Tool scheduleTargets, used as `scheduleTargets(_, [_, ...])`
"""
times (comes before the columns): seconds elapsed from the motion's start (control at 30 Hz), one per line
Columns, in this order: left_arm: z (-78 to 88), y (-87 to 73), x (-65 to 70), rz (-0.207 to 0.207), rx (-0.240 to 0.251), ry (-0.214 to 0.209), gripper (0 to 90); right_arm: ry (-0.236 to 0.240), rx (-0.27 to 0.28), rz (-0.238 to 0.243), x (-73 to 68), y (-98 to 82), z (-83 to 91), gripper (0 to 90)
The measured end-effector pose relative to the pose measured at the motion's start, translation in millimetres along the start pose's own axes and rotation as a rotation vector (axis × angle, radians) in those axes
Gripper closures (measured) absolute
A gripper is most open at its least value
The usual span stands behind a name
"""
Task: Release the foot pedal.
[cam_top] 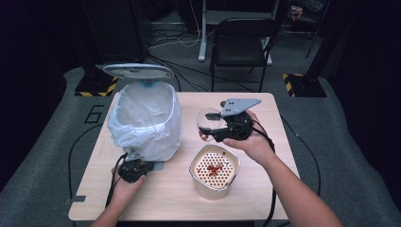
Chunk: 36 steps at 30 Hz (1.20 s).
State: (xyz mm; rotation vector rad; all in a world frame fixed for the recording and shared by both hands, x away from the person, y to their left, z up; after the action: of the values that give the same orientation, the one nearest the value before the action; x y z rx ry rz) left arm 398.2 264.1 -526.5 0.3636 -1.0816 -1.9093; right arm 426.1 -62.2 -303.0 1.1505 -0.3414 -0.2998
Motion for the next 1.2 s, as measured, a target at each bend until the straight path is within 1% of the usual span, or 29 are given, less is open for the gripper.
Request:
scheduleTargets(0.03, [0.0,0.0,-0.1,0.001,0.0,0.0,90.0,0.002,0.003,0.0,-0.1,4.5,-2.4,47.6])
scheduleTargets(0.07, [0.0,0.0,-0.2,0.0,0.0,0.001,90.0,0.004,0.007,0.003,0.0,14.4,-8.8,47.6])
scheduleTargets(0.2, [-0.3,0.0,-0.3,0.001,0.002,0.009,90.0,-0.001,0.016,-0.008,1.8,29.4,-20.8,47.4])
scheduleTargets(0.23, [-0.3,0.0,-0.3,0.001,0.002,0.009,90.0,-0.001,0.016,-0.008,1.8,29.4,-20.8,47.4])
scheduleTargets(0.27, [-0.4,0.0,-0.3,0.002,0.003,0.009,90.0,-0.002,0.021,-0.007,2.5,33.3,-24.1,47.4])
scheduleTargets(0.3, [1.2,0.2,-2.6,-0.03,-0.021,0.007,90.0,0.009,0.029,-0.016,3.0,39.1,-29.3,47.3])
scheduleTargets(0.33, [2.2,0.3,-4.3,-0.048,-0.037,0.012,90.0,0.01,0.034,-0.014,3.1,42.1,-32.0,47.3])
scheduleTargets(0.37, [2.5,0.3,-5.0,-0.056,-0.043,0.016,90.0,0.011,0.037,-0.018,2.6,46.0,-35.6,47.3])
scheduleTargets(0.47, [1.8,0.2,-4.2,-0.042,-0.033,0.008,90.0,0.018,0.037,-0.006,1.0,56.9,-49.0,47.2])
scheduleTargets(0.5, [2.4,0.3,-4.2,-0.046,-0.041,0.013,90.0,0.014,0.037,-0.005,0.5,60.1,-54.2,47.1])
scheduleTargets(0.53, [0.0,0.1,-0.9,-0.002,-0.005,0.004,90.0,0.019,0.037,-0.01,-0.3,62.9,-59.2,47.0])
scheduleTargets(0.57, [1.5,0.2,-3.2,-0.032,-0.028,0.005,90.0,0.019,0.039,-0.01,-0.8,65.7,-64.2,47.0])
scheduleTargets(0.6, [2.8,0.4,-4.9,-0.052,-0.046,0.012,90.0,0.02,0.041,-0.007,-1.4,68.4,-69.2,47.0])
scheduleTargets(0.63, [2.6,0.1,-5.1,-0.055,-0.045,0.018,90.0,0.02,0.042,-0.003,-2.3,71.0,-74.0,47.0])
scheduleTargets(0.67, [1.9,0.0,-3.8,-0.04,-0.033,0.018,90.0,0.019,0.045,0.002,-3.1,73.3,-78.9,46.9])
scheduleTargets(0.7, [1.8,0.1,-4.0,-0.045,-0.031,0.011,90.0,0.018,0.044,0.002,-4.2,75.1,-84.1,46.9])
scheduleTargets(0.73, [1.6,0.5,-5.5,-0.062,-0.032,0.007,90.0,0.015,0.041,0.01,-4.9,76.8,-89.2,46.9])
scheduleTargets(0.77, [1.1,0.2,-4.9,-0.053,-0.03,0.002,90.0,0.014,0.042,0.006,-6.2,78.6,-95.5,46.8])
scheduleTargets(0.83, [1.8,0.3,-5.0,-0.054,-0.031,0.01,90.0,0.015,0.032,0.004,-7.1,80.5,-105.6,46.7])
scheduleTargets(0.9, [1.2,0.1,-4.7,-0.05,-0.032,0.002,90.0,0.011,0.022,0.004,-7.3,81.5,-115.5,46.6])
scheduleTargets(0.93, [1.4,0.4,-5.4,-0.061,-0.031,0.005,90.0,0.011,0.014,0.003,-7.2,81.7,-120.3,46.5])
scheduleTargets(0.97, [0.2,0.4,-2.8,-0.026,-0.002,0.008,90.0,0.011,0.004,0.002,-7.1,81.6,-125.0,46.4])
scheduleTargets(1.0, [-0.7,-0.1,-1.4,-0.002,0.009,0.002,90.0,0.01,0.0,0.0,-7.2,81.5,-128.3,46.2])
scheduleTargets(1.03, [0.7,0.1,-3.7,-0.033,-0.011,-0.001,90.0,0.015,-0.011,-0.006,-7.3,81.3,-133.3,45.7])
scheduleTargets(1.07, [-1.3,-0.1,-0.7,0.009,0.019,-0.004,90.0,0.018,-0.021,-0.012,-7.5,81.0,-136.9,45.0])
scheduleTargets(1.1, [-1.1,-0.1,-1.1,0.004,0.017,-0.005,90.0,0.022,-0.034,-0.02,-7.7,80.7,-140.1,43.2])
scheduleTargets(1.13, [-1.1,-0.1,-1.0,0.006,0.018,-0.005,90.0,0.029,-0.046,-0.031,-8.1,80.4,-143.4,37.2])
scheduleTargets(1.17, [1.1,0.0,-4.3,-0.038,-0.016,-0.001,90.0,0.03,-0.06,-0.04,-8.3,79.8,-145.8,32.0])
scheduleTargets(1.2, [1.0,0.0,-4.2,-0.037,-0.016,-0.001,90.0,0.017,-0.076,-0.045,-8.6,79.2,-148.7,29.1])
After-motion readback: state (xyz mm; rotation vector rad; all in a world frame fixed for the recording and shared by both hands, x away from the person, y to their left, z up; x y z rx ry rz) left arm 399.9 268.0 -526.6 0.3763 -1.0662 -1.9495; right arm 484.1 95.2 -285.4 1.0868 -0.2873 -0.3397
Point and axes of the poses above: each handheld gripper's, and its own axes: z roughly backward along the jaws, y roughly out of its top, x roughly to its right, the point moved 2 cm from there along -z, roughly forward along the jaws, and after that the axes turned 5 degrees about x, right-handed, at the moved point
